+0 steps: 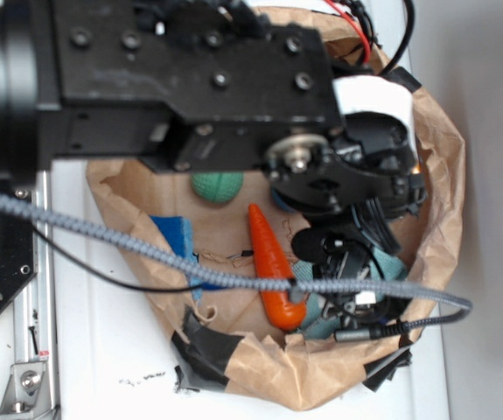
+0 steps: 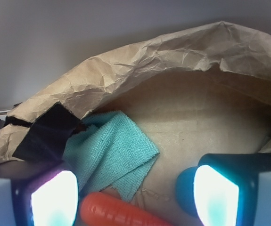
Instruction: Grab the blue cloth.
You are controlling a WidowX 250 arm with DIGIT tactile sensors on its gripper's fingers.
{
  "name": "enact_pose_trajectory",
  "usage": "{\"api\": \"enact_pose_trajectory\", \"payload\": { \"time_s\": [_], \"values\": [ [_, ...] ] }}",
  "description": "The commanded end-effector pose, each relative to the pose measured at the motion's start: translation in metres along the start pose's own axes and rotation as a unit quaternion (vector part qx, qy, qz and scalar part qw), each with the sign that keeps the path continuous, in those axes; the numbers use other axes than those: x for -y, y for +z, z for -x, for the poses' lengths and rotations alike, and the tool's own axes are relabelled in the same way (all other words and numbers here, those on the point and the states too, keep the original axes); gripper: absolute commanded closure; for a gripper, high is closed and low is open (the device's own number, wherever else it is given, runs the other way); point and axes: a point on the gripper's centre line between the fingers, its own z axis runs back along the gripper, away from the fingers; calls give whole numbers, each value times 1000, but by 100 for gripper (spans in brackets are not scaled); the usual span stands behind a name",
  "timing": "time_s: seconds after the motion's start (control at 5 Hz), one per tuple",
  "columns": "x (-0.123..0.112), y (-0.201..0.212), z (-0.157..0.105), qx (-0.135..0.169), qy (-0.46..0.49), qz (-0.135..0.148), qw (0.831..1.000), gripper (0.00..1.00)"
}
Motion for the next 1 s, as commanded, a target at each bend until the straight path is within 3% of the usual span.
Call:
{"api": "enact_pose_trajectory", "payload": {
  "time_s": [0.0, 0.2, 0.6, 0.8],
  "values": [
    [18, -27, 2, 47, -81, 2, 996, 0],
    [11, -43, 6, 49, -101, -7, 994, 0],
    [-14, -50, -12, 37, -106, 26, 993, 0],
    [-20, -71, -17, 40, -128, 10, 991, 0]
  ]
}}
